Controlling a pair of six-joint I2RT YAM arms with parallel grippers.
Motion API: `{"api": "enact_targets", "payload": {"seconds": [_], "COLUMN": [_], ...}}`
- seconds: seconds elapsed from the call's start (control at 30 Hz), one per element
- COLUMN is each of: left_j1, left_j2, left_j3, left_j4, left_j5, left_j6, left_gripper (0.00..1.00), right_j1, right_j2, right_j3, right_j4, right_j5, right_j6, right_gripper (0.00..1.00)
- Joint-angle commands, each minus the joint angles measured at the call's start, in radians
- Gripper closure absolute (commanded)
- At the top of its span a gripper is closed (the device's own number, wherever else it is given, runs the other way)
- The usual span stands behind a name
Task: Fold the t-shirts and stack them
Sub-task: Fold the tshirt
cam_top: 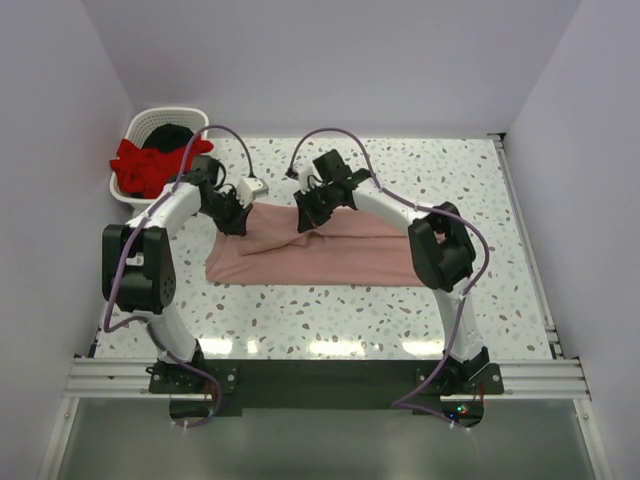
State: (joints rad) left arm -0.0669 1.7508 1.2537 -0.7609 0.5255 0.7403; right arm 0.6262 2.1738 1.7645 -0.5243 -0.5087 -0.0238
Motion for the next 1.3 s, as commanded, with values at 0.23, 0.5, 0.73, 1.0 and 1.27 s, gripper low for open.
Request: {"api": "enact_targets", "payload": {"seconds": [0.23, 0.5, 0.73, 1.0, 1.27], "left_j1": [0.001, 0.001, -0.08, -0.154, -0.149], "left_j2": [0.121, -0.066, -0.155, -0.083, 0.14], "left_j3": [0.156, -0.011, -0.197, -0.241, -0.082], "left_j4": [0.097, 0.126, 0.167, 0.255, 0.255], "left_j5": [-0.068, -0.051, -0.067, -0.278, -0.442], "left_j6": [-0.101, -0.189, -0.281, -0.426, -0.407], "left_gripper": [0.72, 0.59, 0.55, 0.69, 0.81], "right_j1": [-0.029, -0.215, -0.327, -0.388, -0.396], "right_j2": [0.083, -0.156, -0.203, -0.042, -0.136], "right_j3": [0.159, -0.026, -0.096, -0.066, -0.323], "right_j4": [-0.076, -0.296, -0.372, -0.339, -0.345], "right_j5": [0.101, 0.166, 0.321, 0.478, 0.486], "right_j6": [0.048, -0.122, -0.3, -0.438, -0.516], "right_gripper": [0.8, 0.61, 0.64, 0.77, 0.82]}}
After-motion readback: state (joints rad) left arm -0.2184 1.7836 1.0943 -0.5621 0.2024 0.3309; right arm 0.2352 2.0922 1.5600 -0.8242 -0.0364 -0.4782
